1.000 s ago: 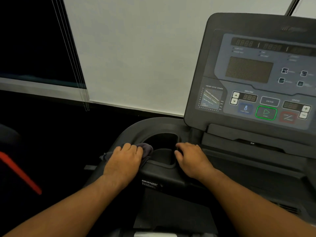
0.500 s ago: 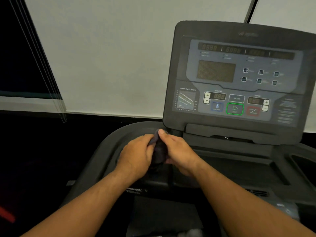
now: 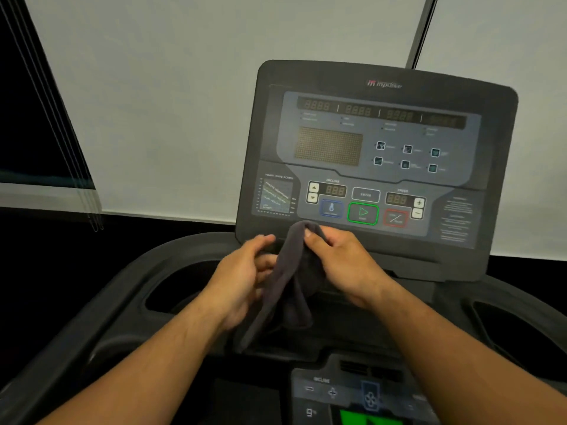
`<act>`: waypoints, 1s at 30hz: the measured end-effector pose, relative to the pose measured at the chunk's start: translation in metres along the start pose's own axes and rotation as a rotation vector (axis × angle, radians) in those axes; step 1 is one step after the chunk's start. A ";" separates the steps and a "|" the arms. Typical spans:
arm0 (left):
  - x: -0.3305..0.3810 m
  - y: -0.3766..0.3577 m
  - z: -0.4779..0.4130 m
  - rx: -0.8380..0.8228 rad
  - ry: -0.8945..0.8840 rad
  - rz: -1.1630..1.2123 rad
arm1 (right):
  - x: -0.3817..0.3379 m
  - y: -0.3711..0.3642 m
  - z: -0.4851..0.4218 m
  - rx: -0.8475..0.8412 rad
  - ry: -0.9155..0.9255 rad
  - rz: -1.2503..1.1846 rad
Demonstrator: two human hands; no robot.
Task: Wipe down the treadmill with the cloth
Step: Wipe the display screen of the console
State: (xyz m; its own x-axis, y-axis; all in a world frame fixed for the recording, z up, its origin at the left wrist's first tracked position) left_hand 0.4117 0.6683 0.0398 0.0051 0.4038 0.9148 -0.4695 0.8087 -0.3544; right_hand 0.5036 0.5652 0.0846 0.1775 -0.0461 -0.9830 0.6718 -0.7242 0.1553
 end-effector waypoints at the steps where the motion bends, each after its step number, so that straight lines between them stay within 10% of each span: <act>1: 0.005 -0.009 -0.001 0.019 -0.053 -0.134 | -0.004 0.010 0.003 -0.007 0.022 0.004; 8: 0.020 -0.101 0.003 -0.060 -0.308 -0.511 | -0.043 0.084 0.023 0.038 0.199 0.352; 17: 0.021 -0.184 0.015 0.329 -0.651 -1.021 | -0.069 0.172 0.032 0.207 0.137 0.701; 30: -0.032 -0.194 -0.023 0.162 -0.227 -0.456 | -0.024 0.187 0.044 0.037 -0.199 -0.002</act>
State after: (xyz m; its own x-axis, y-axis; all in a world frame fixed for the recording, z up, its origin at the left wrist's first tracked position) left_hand 0.5226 0.5082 0.0746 0.0576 -0.0900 0.9943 -0.5946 0.7969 0.1066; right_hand 0.5935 0.4009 0.1325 0.0277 -0.1771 -0.9838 0.6442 -0.7494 0.1530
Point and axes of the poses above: each hand's wrist, its own z-axis away from the middle knuckle, its own y-axis out of the back of the hand, x = y × z, the point moved 9 cm from there along -z, towards the middle knuckle, and after that the axes turned 1 degree about -x, right-handed, at the moved point
